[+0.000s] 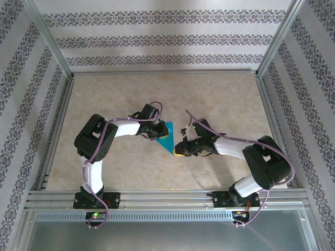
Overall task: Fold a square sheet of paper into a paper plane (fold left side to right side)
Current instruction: Fourth fold the wing at the center of the table.
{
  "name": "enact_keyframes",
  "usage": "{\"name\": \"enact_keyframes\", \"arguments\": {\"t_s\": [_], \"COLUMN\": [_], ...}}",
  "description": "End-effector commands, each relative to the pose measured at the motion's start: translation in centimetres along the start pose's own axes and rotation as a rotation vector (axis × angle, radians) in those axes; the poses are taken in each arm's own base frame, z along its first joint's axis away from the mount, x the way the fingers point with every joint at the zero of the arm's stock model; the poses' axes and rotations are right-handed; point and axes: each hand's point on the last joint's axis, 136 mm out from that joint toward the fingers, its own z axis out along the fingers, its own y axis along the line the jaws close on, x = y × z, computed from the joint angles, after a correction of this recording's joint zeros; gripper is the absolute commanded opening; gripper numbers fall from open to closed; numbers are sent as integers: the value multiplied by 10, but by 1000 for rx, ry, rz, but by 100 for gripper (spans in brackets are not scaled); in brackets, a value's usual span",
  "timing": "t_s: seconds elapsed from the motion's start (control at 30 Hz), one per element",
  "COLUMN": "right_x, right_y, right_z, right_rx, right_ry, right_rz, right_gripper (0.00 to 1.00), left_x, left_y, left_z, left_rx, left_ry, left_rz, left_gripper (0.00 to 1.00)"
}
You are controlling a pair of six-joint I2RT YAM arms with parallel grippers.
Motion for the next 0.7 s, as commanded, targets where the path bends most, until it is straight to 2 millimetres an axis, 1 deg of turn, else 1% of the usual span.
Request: {"name": "enact_keyframes", "arguments": {"t_s": [0.0,0.17,0.37,0.5,0.67], "right_x": [-9,-30,-47,-49,-43], "right_y": [11,9,-12,-24,-38], "right_z": [-2,12,24,30,34], "right_rx": [-18,23,108,141,181], "right_ry": [-6,-50,-97,-94,-68], "right_rz": [6,7,35,49,64], "right_gripper": [0,0,0,0,0], "left_x": [18,18,17,17,17], "left_y": [56,55,53,52,51], "left_z": [10,10,10,10,9], "left_rx": [-184,-180,-175,-172,-170], "left_ry": [48,47,47,47,47], "left_rz": [-70,-70,-69,-67,-66], "left_gripper": [9,9,8,9,9]}}
